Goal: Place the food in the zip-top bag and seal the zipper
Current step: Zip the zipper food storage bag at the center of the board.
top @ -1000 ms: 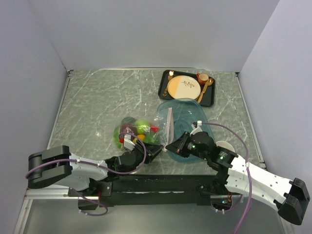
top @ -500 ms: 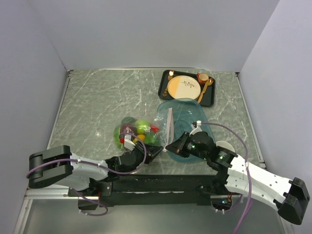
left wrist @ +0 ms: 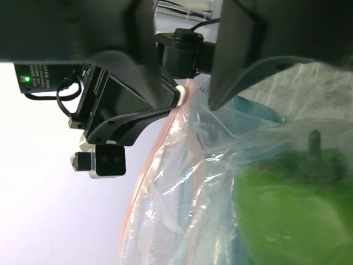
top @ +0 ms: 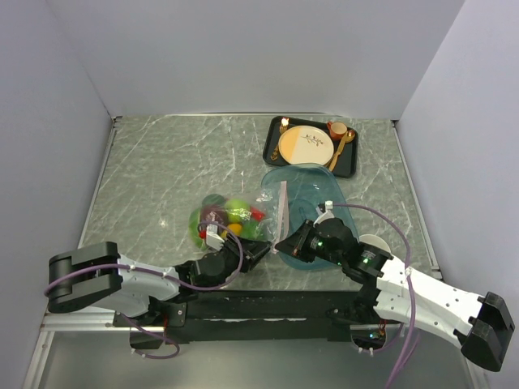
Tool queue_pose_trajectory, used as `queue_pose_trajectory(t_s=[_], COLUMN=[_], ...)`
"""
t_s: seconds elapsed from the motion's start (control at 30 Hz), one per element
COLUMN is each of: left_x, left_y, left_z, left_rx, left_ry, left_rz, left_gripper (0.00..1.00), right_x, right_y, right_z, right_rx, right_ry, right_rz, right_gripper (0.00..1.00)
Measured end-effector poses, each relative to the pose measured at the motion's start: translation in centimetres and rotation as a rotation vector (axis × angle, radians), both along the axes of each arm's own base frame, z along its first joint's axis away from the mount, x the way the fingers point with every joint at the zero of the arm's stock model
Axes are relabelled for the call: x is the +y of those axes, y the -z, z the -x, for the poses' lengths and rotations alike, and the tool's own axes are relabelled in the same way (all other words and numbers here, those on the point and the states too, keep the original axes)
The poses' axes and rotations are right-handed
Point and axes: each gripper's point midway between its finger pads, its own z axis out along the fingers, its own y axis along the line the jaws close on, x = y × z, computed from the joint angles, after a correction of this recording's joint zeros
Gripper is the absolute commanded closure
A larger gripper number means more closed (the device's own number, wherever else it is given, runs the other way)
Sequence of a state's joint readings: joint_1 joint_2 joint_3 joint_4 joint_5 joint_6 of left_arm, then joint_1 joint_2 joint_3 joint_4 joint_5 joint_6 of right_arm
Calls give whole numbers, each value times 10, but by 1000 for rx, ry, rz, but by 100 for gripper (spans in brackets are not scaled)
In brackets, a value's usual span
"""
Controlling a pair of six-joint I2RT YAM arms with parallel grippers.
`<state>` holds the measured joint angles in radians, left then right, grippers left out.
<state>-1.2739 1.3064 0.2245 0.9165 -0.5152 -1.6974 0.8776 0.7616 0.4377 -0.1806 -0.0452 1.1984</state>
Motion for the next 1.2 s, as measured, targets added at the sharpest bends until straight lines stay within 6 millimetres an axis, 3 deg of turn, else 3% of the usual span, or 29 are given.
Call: queue_pose_trajectory(t_s=[0.17,0.33,0.57,0.63,0.77,0.93,0.97,1.07,1.2], left_x=[4,-5,-21,-18,4,27,29,29,27], left_y=[8,14,-4,-6,9,33,35,38,40], left_z=[2,6,23,26,21,14,14,15,13], left_rx=[11,-28,-215,-257,-292,-282,-275,-242,-200], left_ry=[4,39,55,36,-13,-62,-68,-80,-101], left_rz=[-7,-97,-312,-381,-504,-623,-623,-587,-521], left_gripper=[36,34,32,32,34,24,18,16,18], right_x=[-3,-4,-7,-6,-6,-6,-5,-5,-5], right_y=[-2,-12,-20,-21,-20,-22,-23,-24,-24], right_z=[-1,-6,-10,-11,-11,-12,-12,-12,-12], right_rx=[-12,-44,-66,-67,-66,-67,-69,-71,-70], right_ry=[-1,11,22,22,21,20,20,20,20], right_rz=[25,39,62,62,67,68,65,62,62], right_gripper=[100,100,100,100,100,100,100,100,100])
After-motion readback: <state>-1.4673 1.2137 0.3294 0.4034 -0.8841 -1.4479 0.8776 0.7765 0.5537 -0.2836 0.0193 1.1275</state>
